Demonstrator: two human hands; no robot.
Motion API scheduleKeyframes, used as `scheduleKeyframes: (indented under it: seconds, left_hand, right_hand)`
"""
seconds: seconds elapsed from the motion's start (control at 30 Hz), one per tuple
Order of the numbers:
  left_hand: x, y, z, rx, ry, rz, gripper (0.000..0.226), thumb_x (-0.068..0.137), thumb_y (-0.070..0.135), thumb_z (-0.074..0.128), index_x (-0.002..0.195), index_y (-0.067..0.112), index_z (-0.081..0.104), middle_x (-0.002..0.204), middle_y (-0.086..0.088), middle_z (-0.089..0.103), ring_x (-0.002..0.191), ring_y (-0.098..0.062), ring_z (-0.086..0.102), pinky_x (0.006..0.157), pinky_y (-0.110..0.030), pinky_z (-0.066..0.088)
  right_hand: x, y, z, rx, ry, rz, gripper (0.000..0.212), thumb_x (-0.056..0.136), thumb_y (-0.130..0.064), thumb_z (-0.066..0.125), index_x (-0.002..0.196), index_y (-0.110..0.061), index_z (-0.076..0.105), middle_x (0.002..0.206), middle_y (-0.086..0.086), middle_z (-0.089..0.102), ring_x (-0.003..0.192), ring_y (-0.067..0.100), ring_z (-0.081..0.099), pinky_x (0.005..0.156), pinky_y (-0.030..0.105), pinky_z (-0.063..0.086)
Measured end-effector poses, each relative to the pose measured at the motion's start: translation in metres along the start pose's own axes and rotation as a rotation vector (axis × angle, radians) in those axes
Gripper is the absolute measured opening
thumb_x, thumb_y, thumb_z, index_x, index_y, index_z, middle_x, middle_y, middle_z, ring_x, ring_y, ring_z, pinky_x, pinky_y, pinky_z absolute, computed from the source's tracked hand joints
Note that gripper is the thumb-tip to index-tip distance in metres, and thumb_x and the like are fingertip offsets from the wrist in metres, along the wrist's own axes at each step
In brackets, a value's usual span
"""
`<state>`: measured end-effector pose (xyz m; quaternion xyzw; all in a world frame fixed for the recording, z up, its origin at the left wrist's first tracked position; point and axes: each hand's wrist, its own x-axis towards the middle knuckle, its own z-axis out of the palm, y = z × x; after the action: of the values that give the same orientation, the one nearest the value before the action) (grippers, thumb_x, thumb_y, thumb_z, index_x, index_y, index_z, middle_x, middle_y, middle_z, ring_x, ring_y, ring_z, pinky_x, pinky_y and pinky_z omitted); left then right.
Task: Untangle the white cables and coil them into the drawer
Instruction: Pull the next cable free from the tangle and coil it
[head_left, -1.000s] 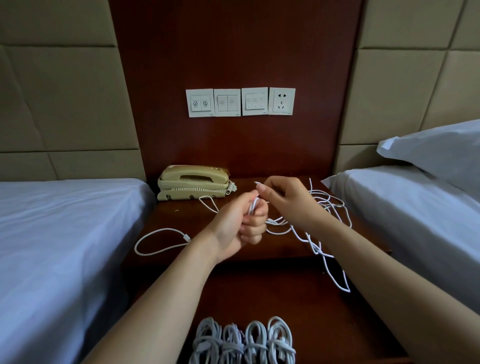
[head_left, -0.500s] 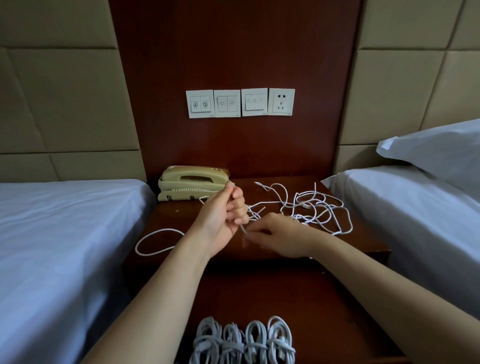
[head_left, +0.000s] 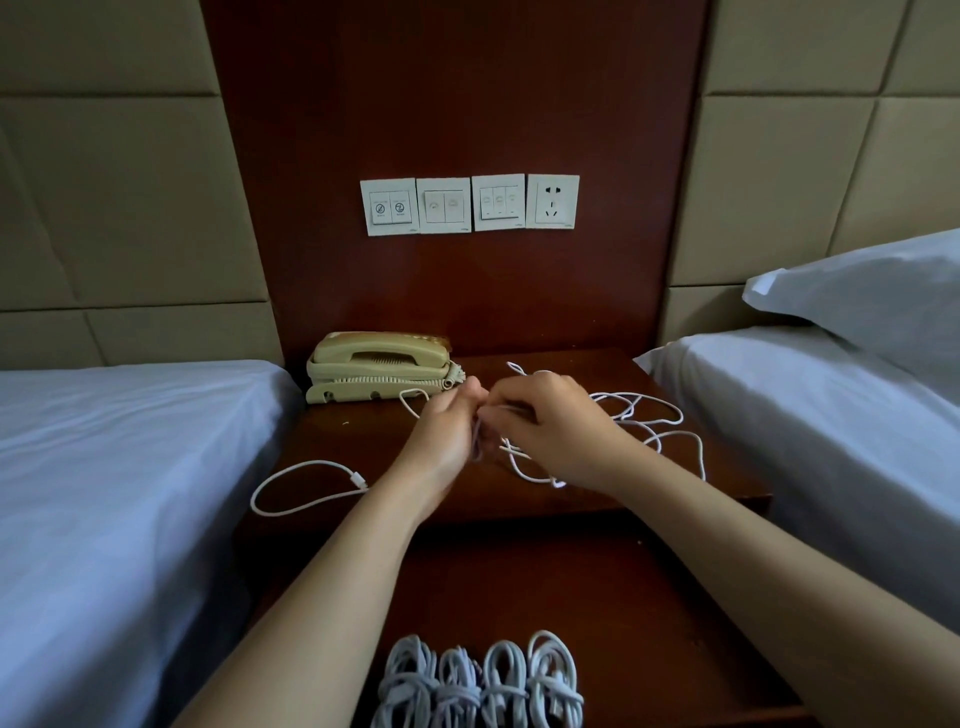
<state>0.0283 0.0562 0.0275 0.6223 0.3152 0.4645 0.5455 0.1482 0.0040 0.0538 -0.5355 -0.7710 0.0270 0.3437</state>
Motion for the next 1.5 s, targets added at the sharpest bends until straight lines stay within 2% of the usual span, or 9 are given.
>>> scheduleKeyframes:
  seconds: [0.23, 0.47, 0.57, 0.73, 0.9, 1.0, 1.13, 1.33, 1.5]
  left_hand:
    - [-0.006, 0.009, 0.008, -0.104, -0.203, -0.232, 0.063, 0.099, 0.051, 0.012, 0.063, 0.009, 0.041, 0.037, 0.005, 0.026, 0.032, -0.007, 0.021, 0.038, -0.017, 0.022]
    - [-0.006, 0.013, 0.003, -0.095, -0.337, -0.277, 0.055, 0.097, 0.054, 0.023, 0.057, 0.016, 0.029, 0.042, 0.009, 0.017, 0.033, -0.003, 0.013, 0.036, -0.016, 0.012]
    - [-0.006, 0.014, -0.003, -0.114, -0.307, -0.209, 0.049, 0.100, 0.039, 0.031, 0.056, 0.018, 0.026, 0.042, 0.010, 0.018, 0.033, -0.003, 0.015, 0.035, -0.015, 0.012]
    - [0.000, 0.016, -0.027, -0.208, -0.109, -0.171, 0.048, 0.102, 0.033, 0.029, 0.057, 0.017, 0.024, 0.040, 0.010, 0.019, 0.031, -0.003, 0.016, 0.032, -0.013, 0.013]
    - [0.006, 0.010, -0.044, -0.274, 0.074, -0.136, 0.049, 0.103, 0.033, 0.028, 0.057, 0.018, 0.024, 0.037, 0.011, 0.018, 0.029, -0.002, 0.015, 0.031, -0.012, 0.012]
    - [0.006, 0.009, -0.045, -0.283, 0.124, -0.119, 0.049, 0.103, 0.032, 0.027, 0.057, 0.018, 0.023, 0.037, 0.011, 0.017, 0.029, -0.003, 0.014, 0.031, -0.012, 0.012]
    - [0.005, 0.012, -0.052, -0.310, 0.191, -0.092, 0.049, 0.104, 0.031, 0.025, 0.057, 0.017, 0.023, 0.036, 0.010, 0.018, 0.028, -0.003, 0.015, 0.031, -0.013, 0.012]
    - [0.006, 0.007, -0.059, -0.293, 0.221, -0.128, 0.048, 0.104, 0.032, 0.026, 0.058, 0.018, 0.023, 0.036, 0.011, 0.018, 0.028, -0.003, 0.015, 0.031, -0.012, 0.012]
    - [0.005, 0.005, -0.053, -0.259, 0.208, -0.146, 0.048, 0.103, 0.031, 0.029, 0.057, 0.017, 0.024, 0.037, 0.011, 0.018, 0.029, -0.003, 0.015, 0.031, -0.013, 0.013]
  right_hand:
    - [0.005, 0.008, 0.001, -0.082, 0.108, 0.043, 0.021, 0.089, -0.034, 0.058, 0.074, -0.020, 0.060, 0.069, -0.001, 0.065, 0.071, 0.021, 0.059, 0.069, 0.040, 0.048]
    - [0.003, 0.028, 0.002, -0.170, 0.216, -0.048, 0.037, 0.087, -0.050, 0.053, 0.071, -0.016, 0.055, 0.057, -0.006, 0.049, 0.056, 0.018, 0.046, 0.054, 0.034, 0.035]
    - [-0.002, 0.049, 0.005, -0.226, 0.223, -0.134, 0.040, 0.090, -0.047, 0.037, 0.074, -0.014, 0.054, 0.061, -0.006, 0.051, 0.055, 0.019, 0.048, 0.051, 0.032, 0.032]
    - [-0.018, 0.098, 0.002, -0.470, 0.264, -0.145, 0.027, 0.091, -0.027, 0.041, 0.071, -0.015, 0.055, 0.060, -0.005, 0.055, 0.058, 0.021, 0.051, 0.060, 0.028, 0.034]
    - [-0.026, 0.118, 0.000, -0.699, 0.241, -0.047, 0.032, 0.089, -0.033, 0.038, 0.073, -0.017, 0.060, 0.068, -0.004, 0.063, 0.070, 0.023, 0.057, 0.067, 0.033, 0.043]
    - [-0.026, 0.119, 0.000, -0.805, 0.198, 0.109, 0.017, 0.091, -0.026, 0.051, 0.088, -0.017, 0.065, 0.080, 0.000, 0.069, 0.081, 0.027, 0.061, 0.070, 0.034, 0.042]
    - [-0.028, 0.117, -0.005, -0.707, -0.041, 0.467, 0.022, 0.096, -0.029, 0.044, 0.107, -0.022, 0.062, 0.102, 0.003, 0.068, 0.095, 0.027, 0.063, 0.067, 0.031, 0.041]
    - [-0.027, 0.096, -0.002, -0.482, -0.248, 0.399, 0.045, 0.090, -0.060, 0.040, 0.101, -0.023, 0.063, 0.103, 0.000, 0.062, 0.098, 0.022, 0.058, 0.072, 0.032, 0.041]
    - [-0.024, 0.105, 0.012, -0.468, -0.181, 0.405, 0.015, 0.091, -0.038, 0.056, 0.091, -0.024, 0.060, 0.096, -0.003, 0.062, 0.095, 0.020, 0.059, 0.063, 0.028, 0.038]
